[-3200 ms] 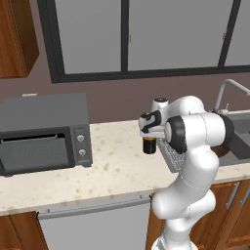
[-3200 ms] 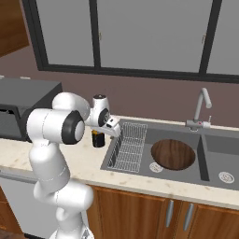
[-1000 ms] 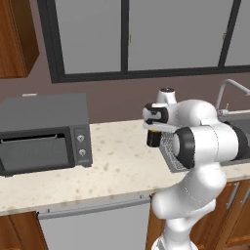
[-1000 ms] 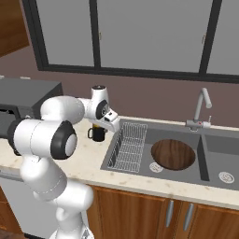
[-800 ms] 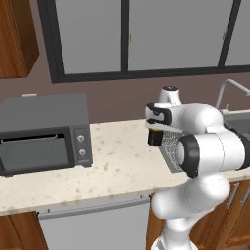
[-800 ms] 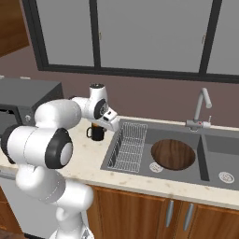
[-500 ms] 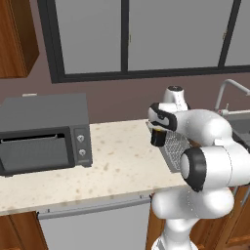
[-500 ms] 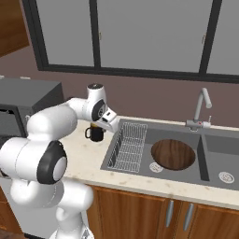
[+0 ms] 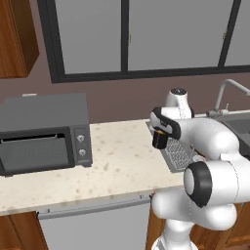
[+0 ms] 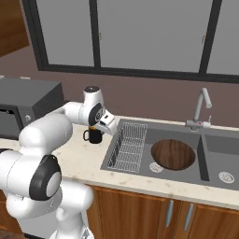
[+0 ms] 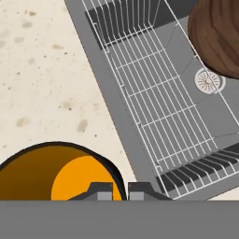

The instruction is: Place the bowl in the left basin and the mug in the right basin of the sink.

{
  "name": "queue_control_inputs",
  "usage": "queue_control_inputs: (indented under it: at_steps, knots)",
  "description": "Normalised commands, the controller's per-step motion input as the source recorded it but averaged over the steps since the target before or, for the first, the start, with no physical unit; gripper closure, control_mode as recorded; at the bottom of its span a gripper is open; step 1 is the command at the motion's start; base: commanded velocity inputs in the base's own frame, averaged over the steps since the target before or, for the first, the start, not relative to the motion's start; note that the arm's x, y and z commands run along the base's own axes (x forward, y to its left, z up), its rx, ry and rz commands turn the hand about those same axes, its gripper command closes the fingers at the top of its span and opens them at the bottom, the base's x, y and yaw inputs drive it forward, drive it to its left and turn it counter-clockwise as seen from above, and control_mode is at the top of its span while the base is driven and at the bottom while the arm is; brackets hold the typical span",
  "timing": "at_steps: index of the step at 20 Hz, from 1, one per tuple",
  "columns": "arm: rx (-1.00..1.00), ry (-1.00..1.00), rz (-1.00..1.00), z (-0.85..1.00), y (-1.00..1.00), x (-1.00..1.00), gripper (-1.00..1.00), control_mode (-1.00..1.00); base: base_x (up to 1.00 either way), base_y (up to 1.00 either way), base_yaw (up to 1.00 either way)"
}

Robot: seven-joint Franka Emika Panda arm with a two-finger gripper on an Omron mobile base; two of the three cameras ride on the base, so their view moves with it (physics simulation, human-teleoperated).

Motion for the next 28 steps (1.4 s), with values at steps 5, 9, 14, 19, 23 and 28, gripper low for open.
queue_control_inputs:
  at_steps: [5,9,14,19,23,28]
  knots:
    - [0.0,0.0,0.0,0.0,0.0,0.0,1.0,1.0,-0.04,0.0,0.0]
    - [0.0,0.0,0.0,0.0,0.0,0.0,1.0,1.0,-0.3,-0.01,-0.01]
    - [0.0,0.0,0.0,0.0,0.0,0.0,1.0,1.0,-0.48,-0.01,0.01]
    - [0.0,0.0,0.0,0.0,0.0,0.0,1.0,1.0,-0.13,-0.26,0.0]
    - [0.0,0.0,0.0,0.0,0.0,0.0,1.0,1.0,-0.4,-0.33,0.04]
    - [0.0,0.0,0.0,0.0,0.0,0.0,1.0,1.0,-0.07,-0.46,0.07]
